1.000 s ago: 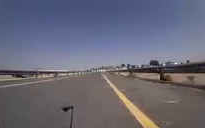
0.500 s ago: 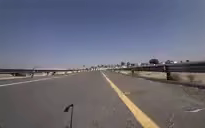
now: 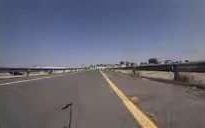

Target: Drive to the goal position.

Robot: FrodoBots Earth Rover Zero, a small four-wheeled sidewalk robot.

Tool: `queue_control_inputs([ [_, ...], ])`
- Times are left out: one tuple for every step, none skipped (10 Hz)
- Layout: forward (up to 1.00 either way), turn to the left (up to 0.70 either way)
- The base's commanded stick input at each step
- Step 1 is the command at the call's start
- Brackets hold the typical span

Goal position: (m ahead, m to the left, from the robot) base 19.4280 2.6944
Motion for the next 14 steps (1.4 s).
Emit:
queue_control_inputs([
  [1.00, 0.00],
  [1.00, 0.00],
  [1.00, 0.00],
  [1.00, 0.00],
  [1.00, 0.00],
  [1.00, 0.00],
  [1.00, 0.00],
  [1.00, 0.00],
  [1.00, 0.00],
  [1.00, 0.01],
  [1.00, 0.02],
  [1.00, 0.17],
  [1.00, 0.36],
  [1.00, 0.00],
])
